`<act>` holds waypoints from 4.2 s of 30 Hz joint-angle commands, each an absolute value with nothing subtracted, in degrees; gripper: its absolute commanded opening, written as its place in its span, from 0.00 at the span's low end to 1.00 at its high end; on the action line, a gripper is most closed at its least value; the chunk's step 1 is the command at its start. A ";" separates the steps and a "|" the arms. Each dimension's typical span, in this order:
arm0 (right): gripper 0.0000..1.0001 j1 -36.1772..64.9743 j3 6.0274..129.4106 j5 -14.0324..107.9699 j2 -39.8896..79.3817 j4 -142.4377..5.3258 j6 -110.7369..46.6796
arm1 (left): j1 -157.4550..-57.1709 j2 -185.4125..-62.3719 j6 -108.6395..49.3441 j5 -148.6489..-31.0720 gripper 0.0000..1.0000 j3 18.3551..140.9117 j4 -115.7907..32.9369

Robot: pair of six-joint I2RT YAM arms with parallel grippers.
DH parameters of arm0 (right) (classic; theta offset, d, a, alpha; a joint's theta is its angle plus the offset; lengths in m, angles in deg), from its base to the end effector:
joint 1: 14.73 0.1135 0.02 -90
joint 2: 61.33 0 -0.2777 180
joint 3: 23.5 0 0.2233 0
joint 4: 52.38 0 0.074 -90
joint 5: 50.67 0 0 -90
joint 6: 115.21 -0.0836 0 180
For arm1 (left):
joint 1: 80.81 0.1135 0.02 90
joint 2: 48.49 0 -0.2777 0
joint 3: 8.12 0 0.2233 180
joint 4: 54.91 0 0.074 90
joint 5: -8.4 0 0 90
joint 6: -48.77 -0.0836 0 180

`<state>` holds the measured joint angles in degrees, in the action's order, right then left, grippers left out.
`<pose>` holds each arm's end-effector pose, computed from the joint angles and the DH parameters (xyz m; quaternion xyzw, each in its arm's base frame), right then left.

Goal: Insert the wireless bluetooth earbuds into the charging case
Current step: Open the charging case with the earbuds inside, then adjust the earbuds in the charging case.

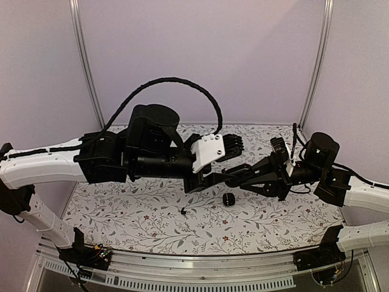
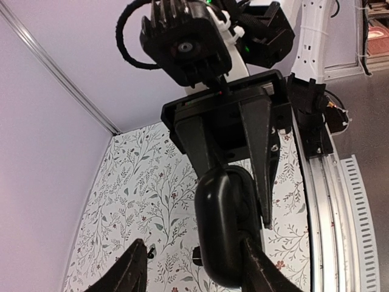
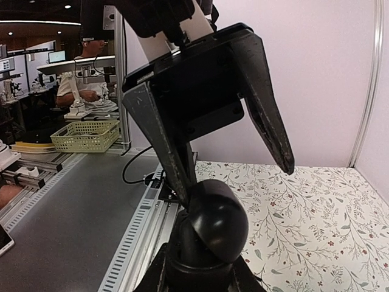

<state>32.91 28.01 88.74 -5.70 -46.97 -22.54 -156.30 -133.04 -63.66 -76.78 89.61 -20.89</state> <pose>0.0975 0.2011 0.3296 -0.5405 0.4479 0.5184 0.4885 0.0965 -0.3449 0.3849 0.6048 0.5581 -0.2223 0.5228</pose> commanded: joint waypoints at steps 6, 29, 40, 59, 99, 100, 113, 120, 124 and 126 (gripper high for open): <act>0.06 33.62 27.24 89.54 -6.58 -47.53 -20.76 | -152.71 -129.87 -61.46 -83.22 0.52 88.98 -21.86; 0.06 33.61 27.94 89.52 -6.28 -46.51 -22.94 | -152.53 -132.22 -60.99 -83.60 0.51 90.72 -18.95; 0.06 33.61 28.05 89.65 -5.66 -45.37 -24.48 | -155.08 -135.10 -63.66 -79.76 0.51 91.41 -17.35; 0.02 33.39 28.21 86.10 -4.12 -38.67 -39.61 | -161.81 -137.74 -68.97 -61.03 0.50 92.28 -17.89; 0.02 33.39 26.89 84.93 -2.40 -41.19 -35.71 | -164.51 -136.53 -75.26 -53.40 0.47 90.72 -26.60; 0.02 33.35 27.00 85.10 -2.37 -41.16 -35.73 | -164.42 -136.77 -75.30 -53.39 0.47 90.89 -26.45; 0.02 33.35 27.00 85.98 -2.21 -41.26 -35.11 | -164.48 -138.56 -75.24 -55.10 0.47 92.72 -21.92; 0.02 33.35 26.54 86.12 -3.17 -41.49 -33.51 | -164.43 -138.64 -74.34 -56.87 0.45 93.46 -20.19; 0.02 33.35 26.26 86.27 -3.47 -41.75 -32.29 | -164.32 -135.76 -74.52 -55.23 0.45 93.10 -22.29; 0.02 33.35 25.82 86.45 -3.70 -41.76 -31.72 | -164.26 -133.75 -74.67 -55.34 0.46 92.63 -23.64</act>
<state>33.24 26.50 85.57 -2.18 -43.49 -33.55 -163.66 -137.37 -75.07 -54.68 92.50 -22.09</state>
